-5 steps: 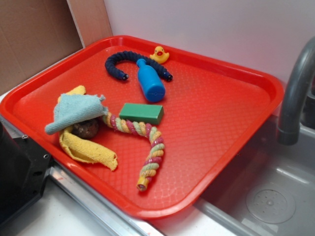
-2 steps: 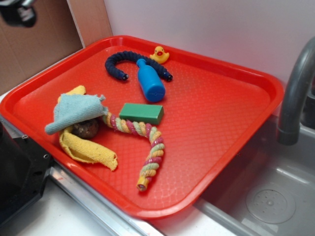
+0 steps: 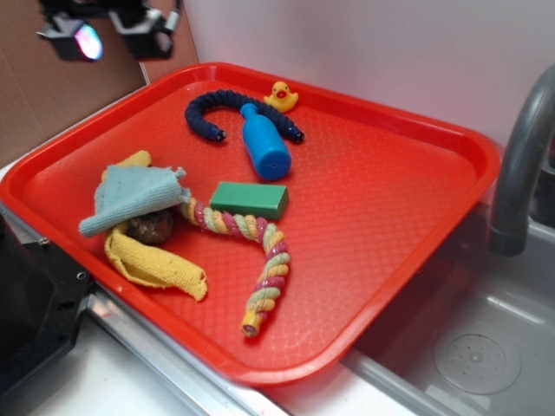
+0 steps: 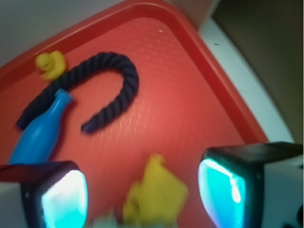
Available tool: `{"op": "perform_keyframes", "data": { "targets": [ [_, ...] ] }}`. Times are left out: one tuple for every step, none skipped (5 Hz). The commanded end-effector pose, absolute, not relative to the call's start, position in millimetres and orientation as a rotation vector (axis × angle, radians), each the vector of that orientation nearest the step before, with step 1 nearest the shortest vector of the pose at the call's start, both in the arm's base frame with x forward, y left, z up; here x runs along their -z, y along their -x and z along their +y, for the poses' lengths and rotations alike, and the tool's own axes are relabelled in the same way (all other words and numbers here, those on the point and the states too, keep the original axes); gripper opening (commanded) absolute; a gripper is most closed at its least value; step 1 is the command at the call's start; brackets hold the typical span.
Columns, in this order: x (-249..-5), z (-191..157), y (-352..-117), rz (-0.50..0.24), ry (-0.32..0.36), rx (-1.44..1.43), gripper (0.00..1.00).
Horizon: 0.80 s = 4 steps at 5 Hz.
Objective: Grab the blue rope.
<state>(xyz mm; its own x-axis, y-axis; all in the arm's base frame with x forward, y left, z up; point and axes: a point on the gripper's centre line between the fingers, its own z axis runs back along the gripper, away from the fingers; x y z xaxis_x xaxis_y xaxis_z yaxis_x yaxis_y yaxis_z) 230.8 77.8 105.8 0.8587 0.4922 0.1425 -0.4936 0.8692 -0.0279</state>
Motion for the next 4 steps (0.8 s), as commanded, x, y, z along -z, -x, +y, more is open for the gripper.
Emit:
{"op": "perform_keyframes", "data": {
  "targets": [
    [-81, 107, -257, -0.180, -0.053, -0.719, 1.00],
    [-55, 110, -259, -0.123, -0.039, -0.753, 1.00],
    [-32, 110, -270, -0.055, -0.055, -0.777, 1.00],
    [-25, 101, -266, -0.025, -0.061, -0.770, 1.00]
  ]
}}
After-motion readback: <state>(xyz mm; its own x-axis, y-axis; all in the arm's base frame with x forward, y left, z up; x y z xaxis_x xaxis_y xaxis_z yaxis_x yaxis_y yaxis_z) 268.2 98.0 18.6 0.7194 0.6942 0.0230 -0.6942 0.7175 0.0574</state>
